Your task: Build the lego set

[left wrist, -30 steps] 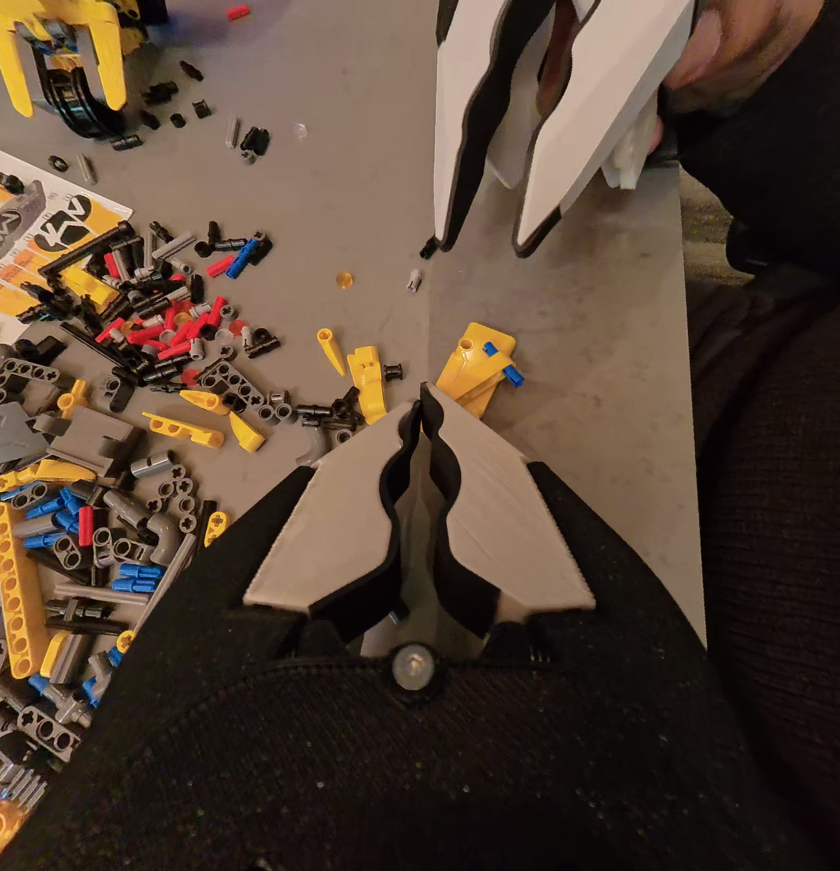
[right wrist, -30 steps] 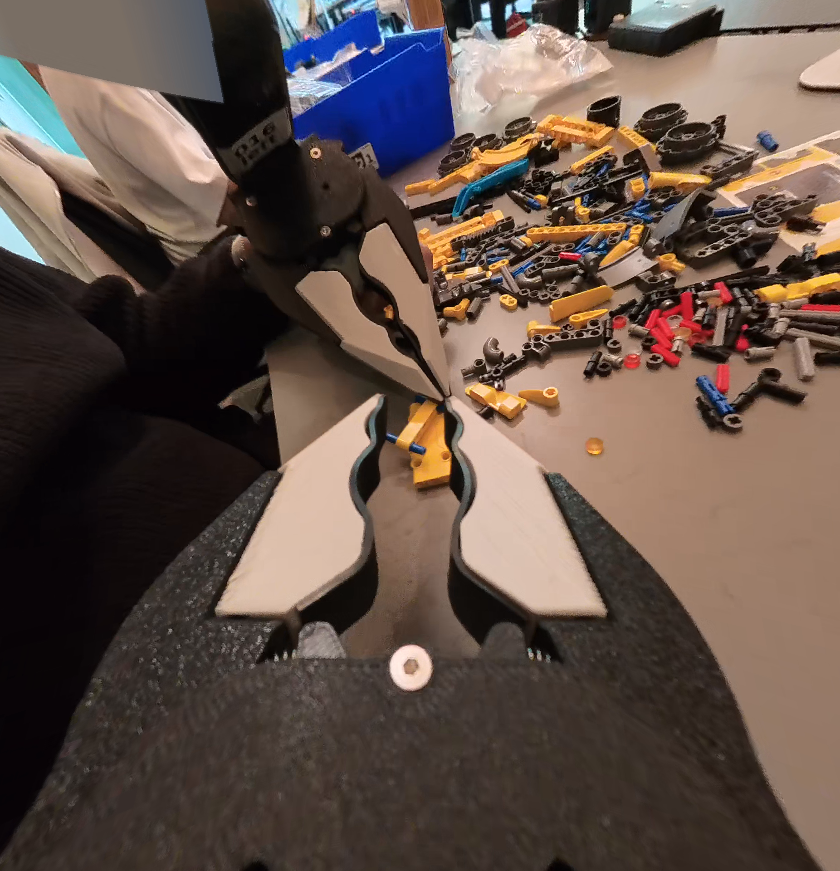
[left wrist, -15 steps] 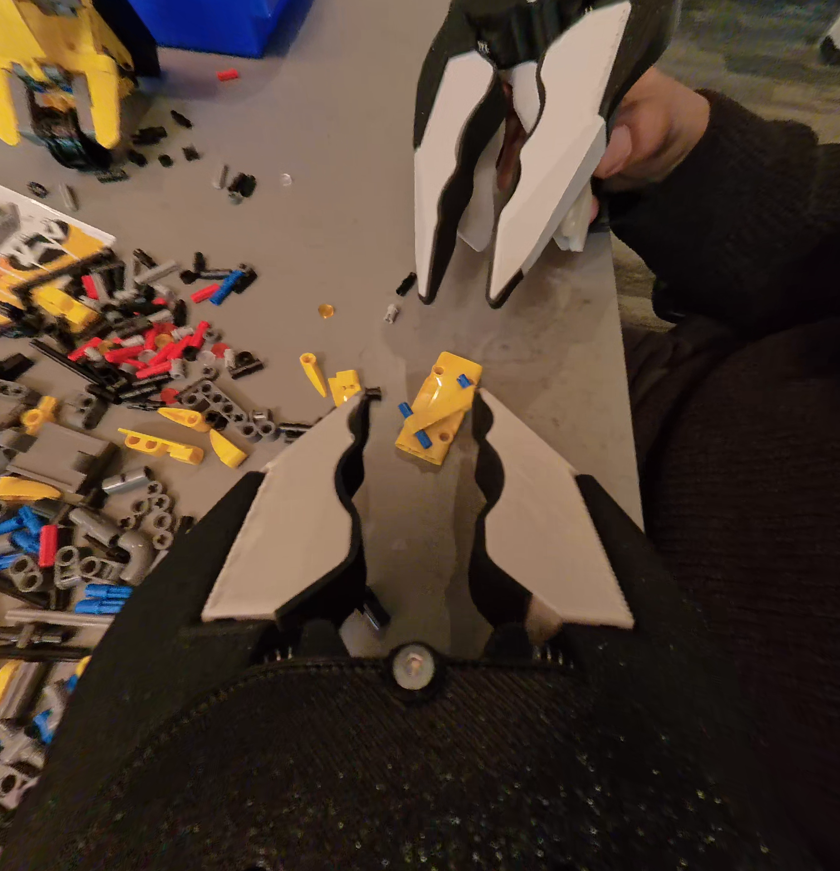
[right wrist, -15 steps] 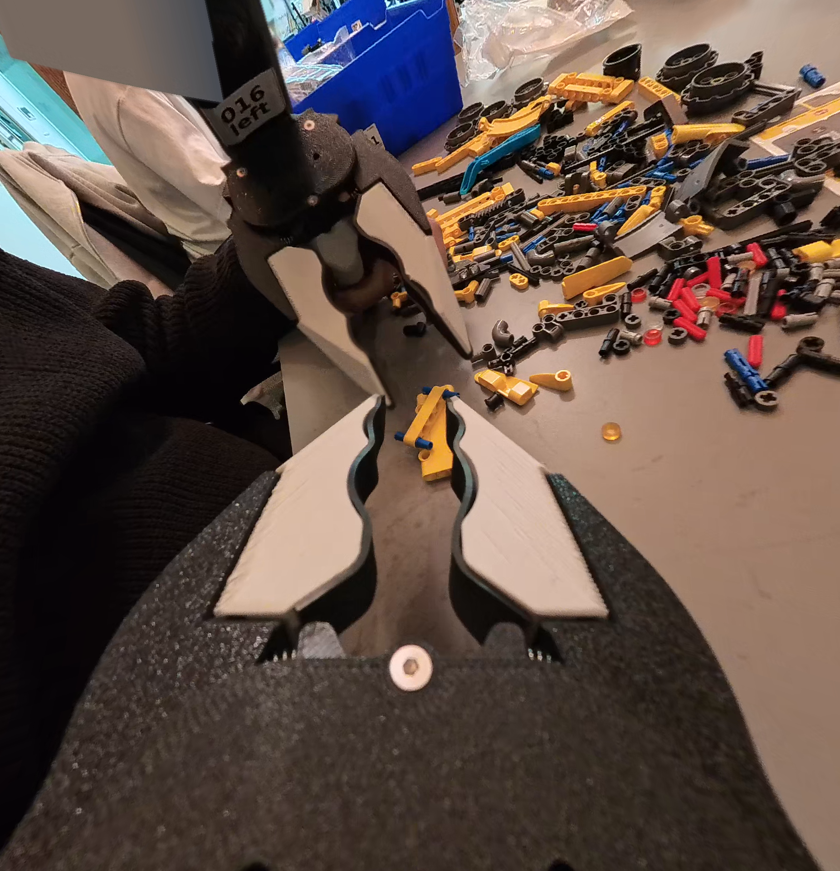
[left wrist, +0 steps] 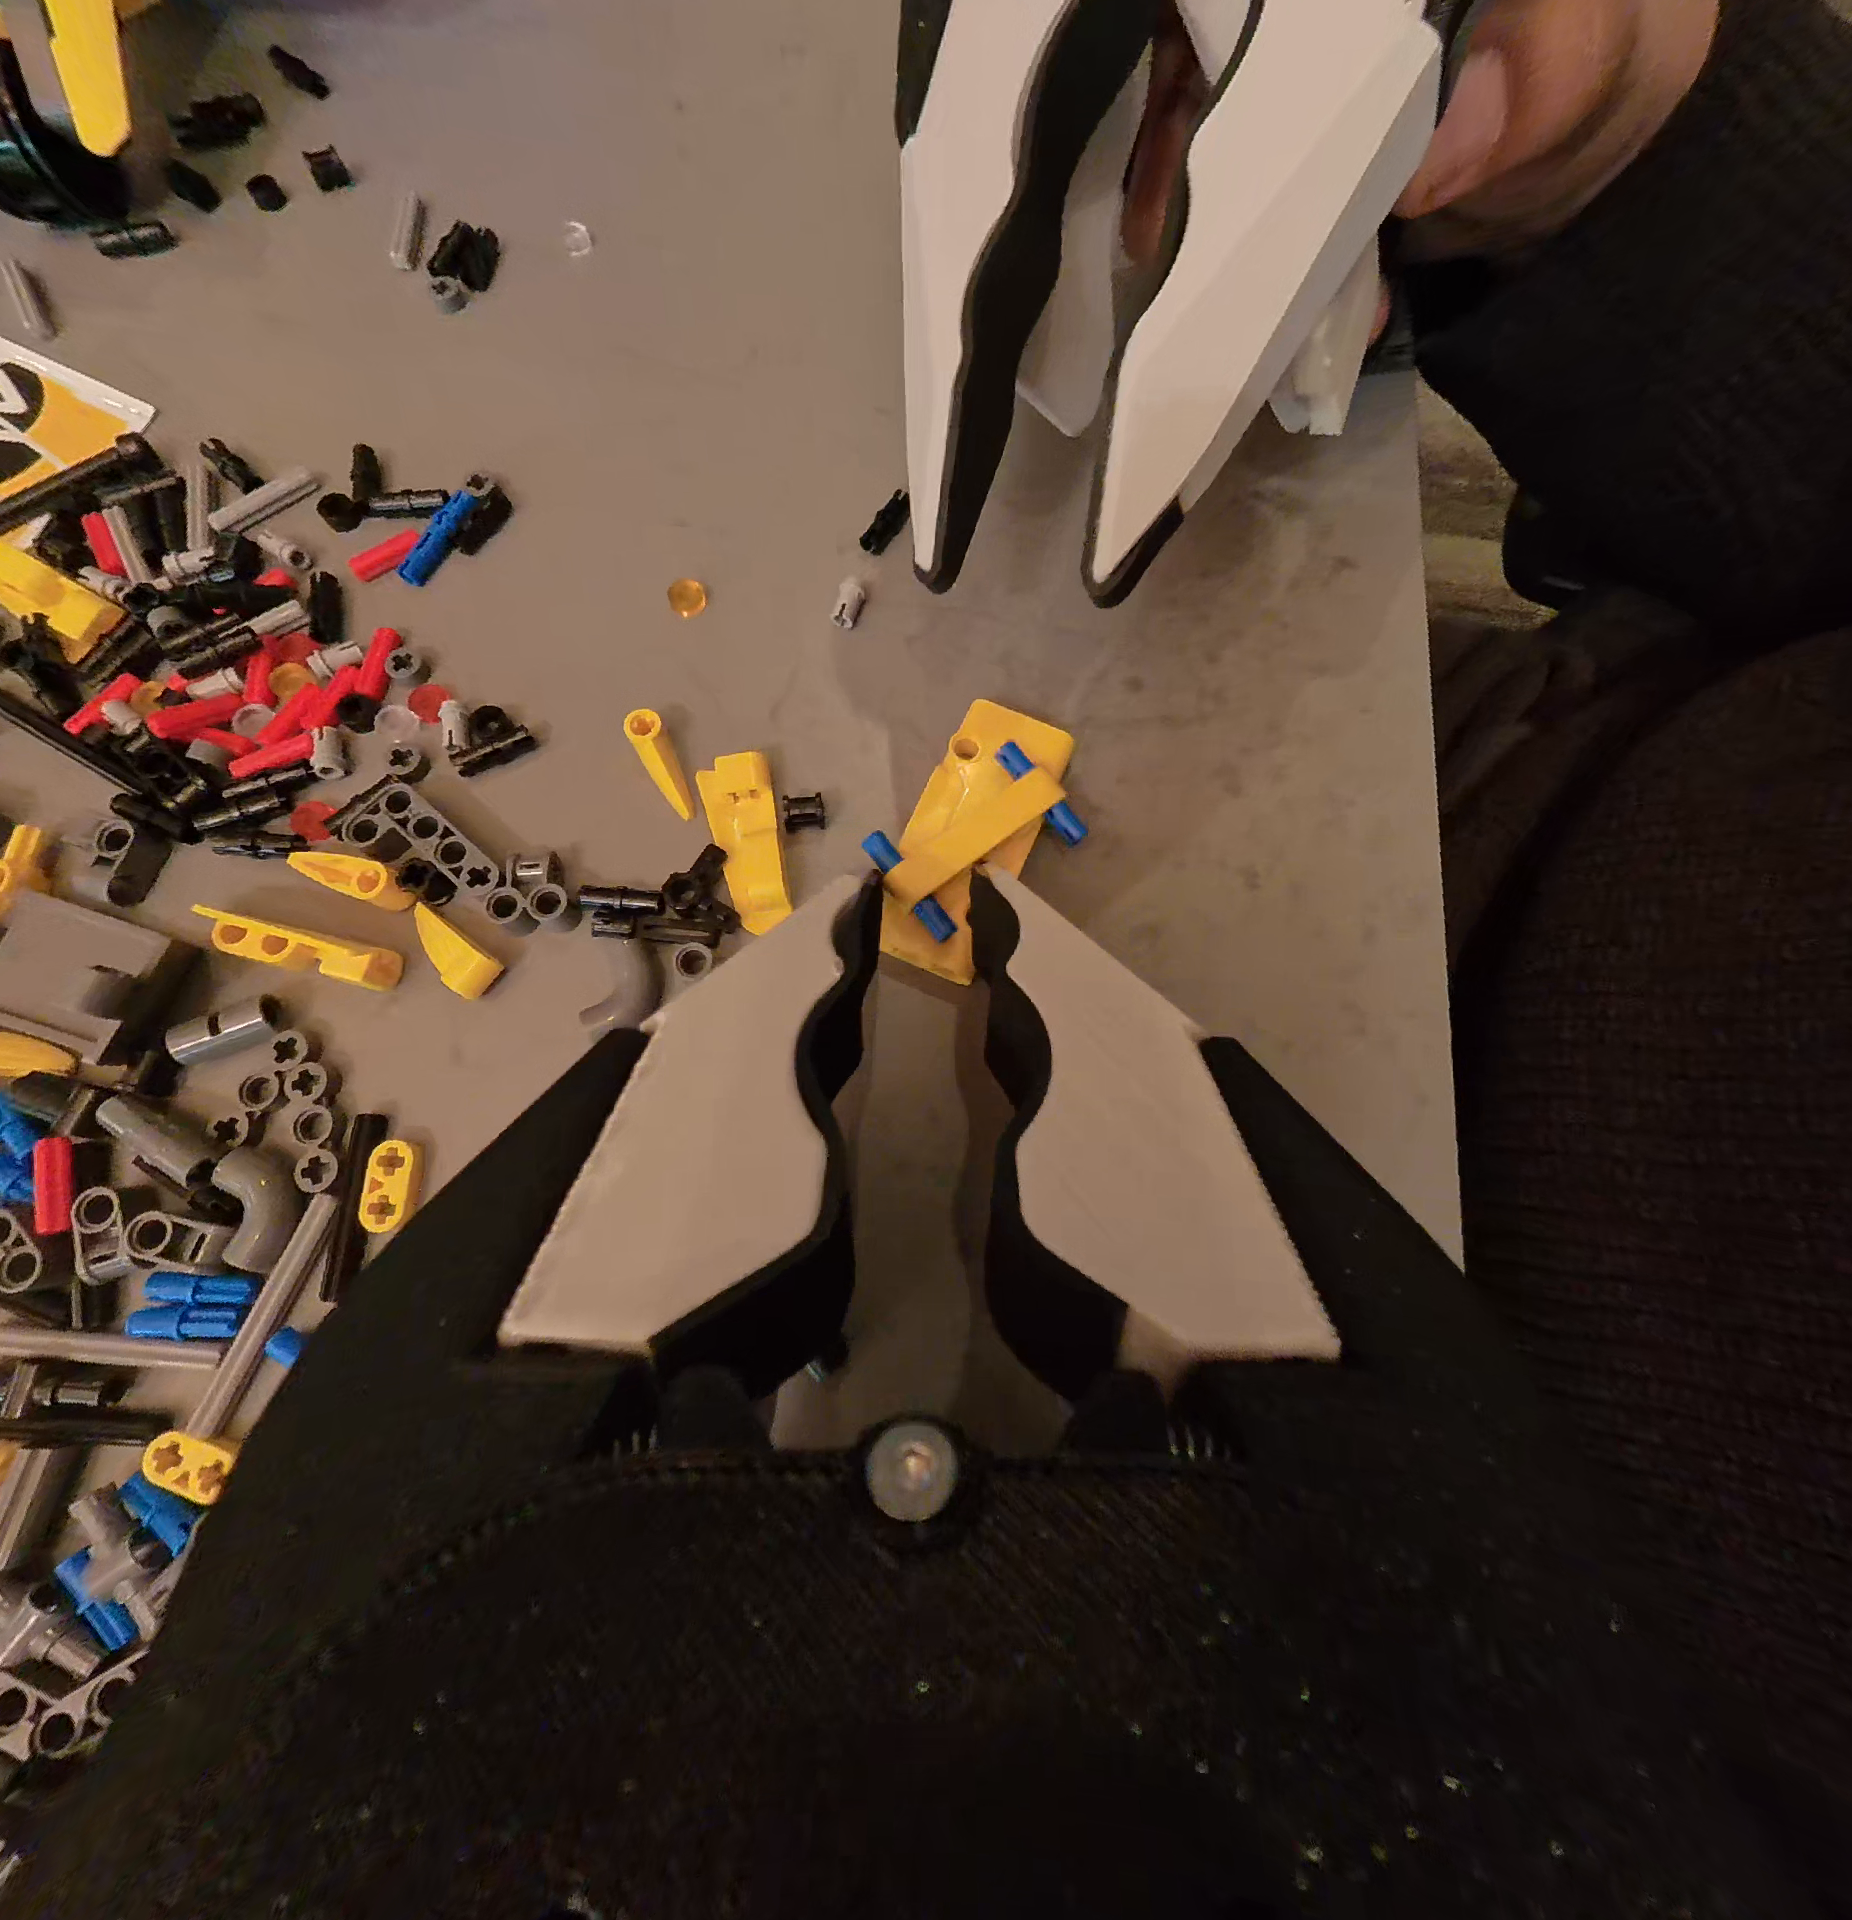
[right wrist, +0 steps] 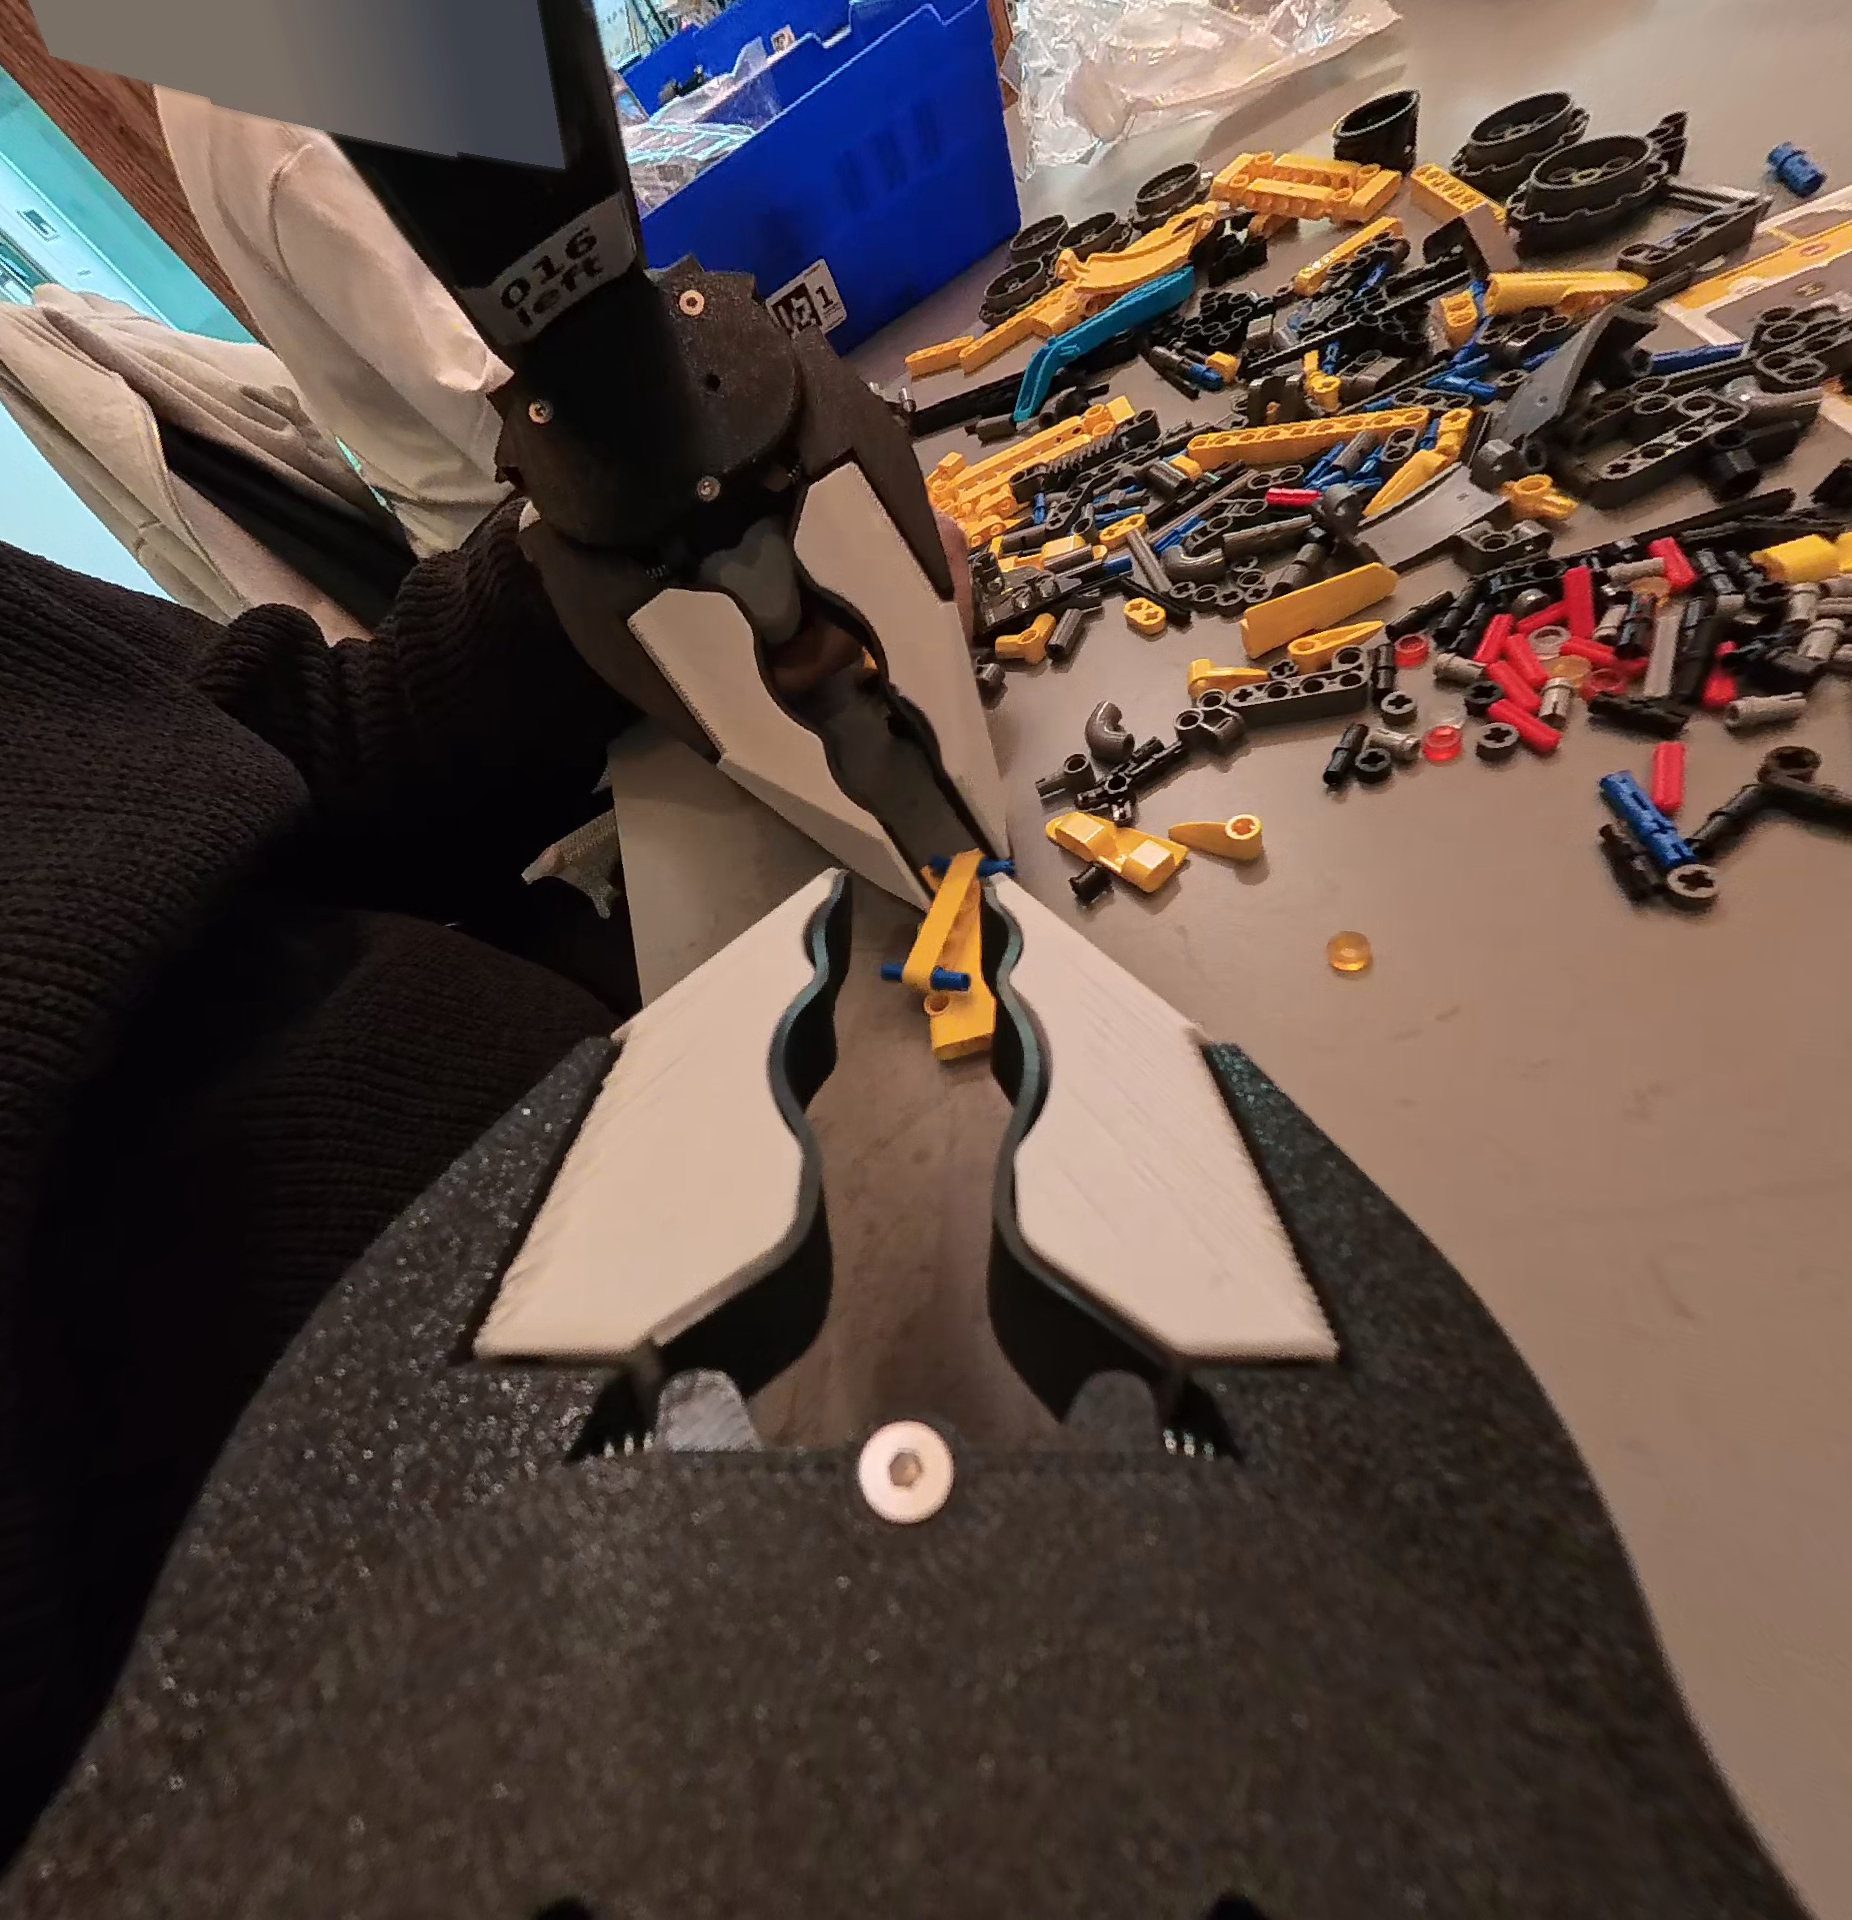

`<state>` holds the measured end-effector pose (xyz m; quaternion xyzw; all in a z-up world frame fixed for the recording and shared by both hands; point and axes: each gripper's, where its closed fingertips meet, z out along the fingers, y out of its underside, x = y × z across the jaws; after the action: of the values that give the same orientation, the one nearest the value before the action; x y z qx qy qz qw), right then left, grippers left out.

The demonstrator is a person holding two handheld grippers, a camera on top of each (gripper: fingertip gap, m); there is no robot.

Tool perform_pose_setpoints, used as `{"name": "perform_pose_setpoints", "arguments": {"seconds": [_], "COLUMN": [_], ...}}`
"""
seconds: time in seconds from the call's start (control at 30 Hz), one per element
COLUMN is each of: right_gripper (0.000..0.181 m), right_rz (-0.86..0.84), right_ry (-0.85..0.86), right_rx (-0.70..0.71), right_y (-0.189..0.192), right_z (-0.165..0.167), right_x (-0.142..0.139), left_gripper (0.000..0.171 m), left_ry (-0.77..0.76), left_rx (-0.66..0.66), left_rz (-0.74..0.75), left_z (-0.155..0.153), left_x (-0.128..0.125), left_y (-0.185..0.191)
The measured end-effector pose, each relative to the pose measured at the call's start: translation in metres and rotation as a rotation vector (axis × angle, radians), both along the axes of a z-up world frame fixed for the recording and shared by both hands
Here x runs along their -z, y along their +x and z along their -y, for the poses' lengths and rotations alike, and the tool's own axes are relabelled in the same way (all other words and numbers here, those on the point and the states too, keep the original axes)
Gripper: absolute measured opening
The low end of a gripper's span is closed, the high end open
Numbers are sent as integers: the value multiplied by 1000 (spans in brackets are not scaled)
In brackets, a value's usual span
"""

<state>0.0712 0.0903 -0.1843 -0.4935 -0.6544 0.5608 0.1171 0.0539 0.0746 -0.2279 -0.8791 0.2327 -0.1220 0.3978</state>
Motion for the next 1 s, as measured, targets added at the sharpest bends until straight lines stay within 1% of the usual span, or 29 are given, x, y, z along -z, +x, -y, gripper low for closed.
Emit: {"name": "perform_pose_setpoints", "arguments": {"seconds": [0.03,0.2,0.23,0.27,0.37,0.47,0.57,0.63,0.7,0.77,0.87,1.0], "right_gripper": [24,24,27,30,30,28,27,28,27,21,11,7], "right_rz": [1,-7,-19,-42,-119,-92,-46,-21,-23,-26,-31,-31], "right_ry": [1,-12,-30,-63,-221,-279,-324,-344,-339,-336,-342,-365], "right_rx": [0,4,12,25,73,117,117,108,106,108,91,54], "right_y": [0,0,0,0,-2,-6,-8,-9,-10,-11,-10,-7], "right_z": [0,-1,-3,-5,-16,-25,-23,-20,-17,-16,-14,-9], "right_x": [0,-2,-5,-10,-29,-28,-24,-21,-21,-22,-23,-25], "left_gripper": [10,10,10,10,10,10,10,10,10,10,10,10], "left_ry": [3,93,117,148,272,390,459,466,432,438,438,444], "left_rx": [1,-27,-37,-46,-61,-69,-92,-86,-78,-75,-70,-65], "left_rz": [2,30,26,15,-24,-45,-87,-96,-102,-119,-100,-101], "left_z": [0,-6,-8,-10,-16,-19,-21,-21,-21,-21,-20,-20], "left_x": [-1,-15,-18,-22,-38,-55,-64,-64,-57,-56,-58,-58], "left_y": [0,-5,-7,-9,-11,-10,-15,-14,-13,-12,-9,-8]}}
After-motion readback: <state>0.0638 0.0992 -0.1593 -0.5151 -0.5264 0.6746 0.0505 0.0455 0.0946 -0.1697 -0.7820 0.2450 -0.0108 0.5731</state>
